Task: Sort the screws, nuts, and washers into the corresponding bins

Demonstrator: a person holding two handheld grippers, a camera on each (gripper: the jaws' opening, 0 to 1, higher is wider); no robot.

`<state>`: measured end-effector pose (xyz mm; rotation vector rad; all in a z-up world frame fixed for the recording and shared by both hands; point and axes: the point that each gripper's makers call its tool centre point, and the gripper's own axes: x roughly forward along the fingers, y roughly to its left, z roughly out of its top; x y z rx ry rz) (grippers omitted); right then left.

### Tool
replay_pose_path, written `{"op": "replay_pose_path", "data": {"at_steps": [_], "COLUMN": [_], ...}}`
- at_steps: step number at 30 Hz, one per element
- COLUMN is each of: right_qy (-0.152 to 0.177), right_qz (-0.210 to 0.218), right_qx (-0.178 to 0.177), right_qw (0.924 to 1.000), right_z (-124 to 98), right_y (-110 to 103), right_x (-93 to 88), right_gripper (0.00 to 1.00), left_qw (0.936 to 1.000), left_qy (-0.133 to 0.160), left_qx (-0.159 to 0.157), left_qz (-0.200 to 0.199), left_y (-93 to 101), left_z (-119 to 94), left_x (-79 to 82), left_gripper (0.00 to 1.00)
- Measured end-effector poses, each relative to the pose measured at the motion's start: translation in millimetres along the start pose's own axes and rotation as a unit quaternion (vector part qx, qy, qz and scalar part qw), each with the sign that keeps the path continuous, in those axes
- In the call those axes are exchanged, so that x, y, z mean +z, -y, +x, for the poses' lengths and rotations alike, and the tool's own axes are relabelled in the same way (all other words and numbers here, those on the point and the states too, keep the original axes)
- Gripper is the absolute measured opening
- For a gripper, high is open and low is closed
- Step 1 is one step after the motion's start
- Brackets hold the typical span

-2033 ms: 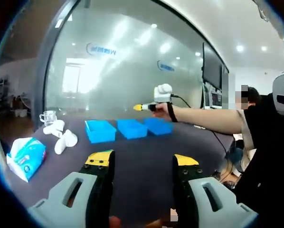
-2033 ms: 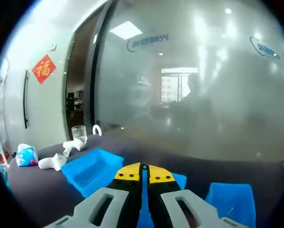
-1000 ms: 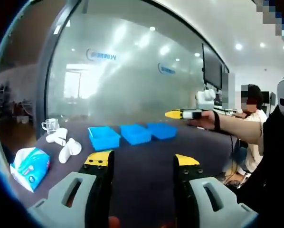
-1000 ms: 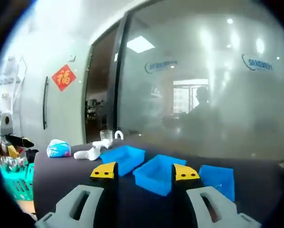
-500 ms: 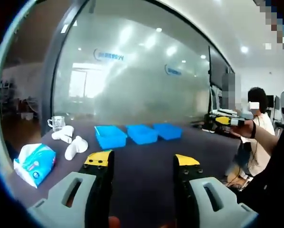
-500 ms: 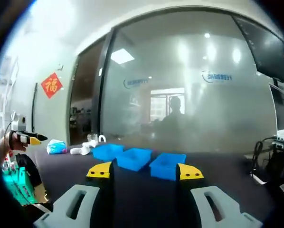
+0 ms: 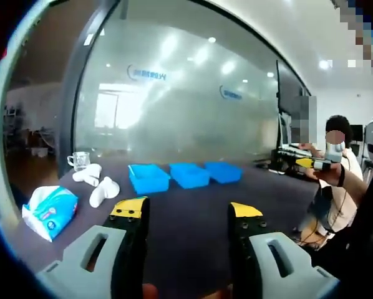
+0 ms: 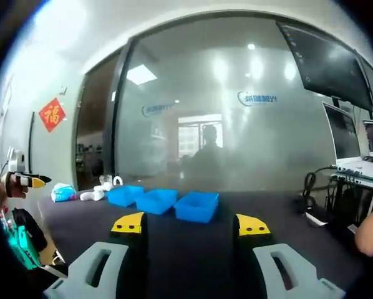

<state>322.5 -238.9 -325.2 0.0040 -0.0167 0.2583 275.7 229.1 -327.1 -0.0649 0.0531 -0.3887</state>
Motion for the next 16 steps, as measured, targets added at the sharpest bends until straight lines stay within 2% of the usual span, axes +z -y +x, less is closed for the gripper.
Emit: {"op": "replay_pose_path", "data": {"at_steps": [16], "right_qy": [-0.001], "right_qz": [-0.006], "right_qx": [0.001], "right_qw": [1.0000], "right_z": [-1.3], "right_y": [-7.0], "right_x": [0.2], "right_gripper": [0.51], "left_qw": [1.0000], "left_qy": [0.000], "left_qx": [0.004], "left_qz": [-0.004], "left_y": [-4.1], "left_z": [0.1], "left_x": [-2.1], "left_gripper": [0.49]}}
